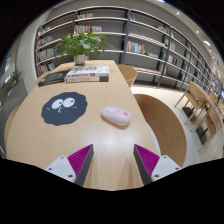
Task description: Arrange mouse
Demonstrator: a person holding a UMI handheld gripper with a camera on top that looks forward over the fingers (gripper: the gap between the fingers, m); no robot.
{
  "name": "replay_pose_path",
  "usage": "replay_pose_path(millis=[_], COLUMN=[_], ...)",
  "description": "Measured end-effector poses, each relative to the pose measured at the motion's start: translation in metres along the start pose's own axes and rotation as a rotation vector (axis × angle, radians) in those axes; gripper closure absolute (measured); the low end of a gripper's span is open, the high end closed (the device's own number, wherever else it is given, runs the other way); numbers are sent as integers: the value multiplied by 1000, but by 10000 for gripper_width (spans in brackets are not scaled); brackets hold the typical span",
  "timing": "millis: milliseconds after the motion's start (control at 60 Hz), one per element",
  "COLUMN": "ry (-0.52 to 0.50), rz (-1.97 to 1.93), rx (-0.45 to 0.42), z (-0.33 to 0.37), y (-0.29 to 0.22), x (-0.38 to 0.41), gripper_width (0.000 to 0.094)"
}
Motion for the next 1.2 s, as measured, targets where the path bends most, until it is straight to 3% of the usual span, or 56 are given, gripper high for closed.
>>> replay_pose_path(millis=[200,567,617,733,750,767,1050,1200], ry=[-38,-84,-90,-110,-109,-108,-59,10], rz=[22,22,10,-12,-7,-4,-64,-73], rx=[6,-4,-1,0,1,0,102,-60], z=[-64,-120,-124,-130,-130,-130,-127,-77], y=[-35,-88,-90,-94,-95,-95,-100,-192], x=[-23,-50,-50,-45,-45,-44,-46,-41], gripper_width=[126,143,174,375,367,451,611,610])
Point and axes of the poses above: the point between the fingertips, and its own axes, seen from behind it with the camera up: x to the left, y down, z backward, against the way the camera looks, the point moved 3 cm from there along z, backward, against the way the camera looks
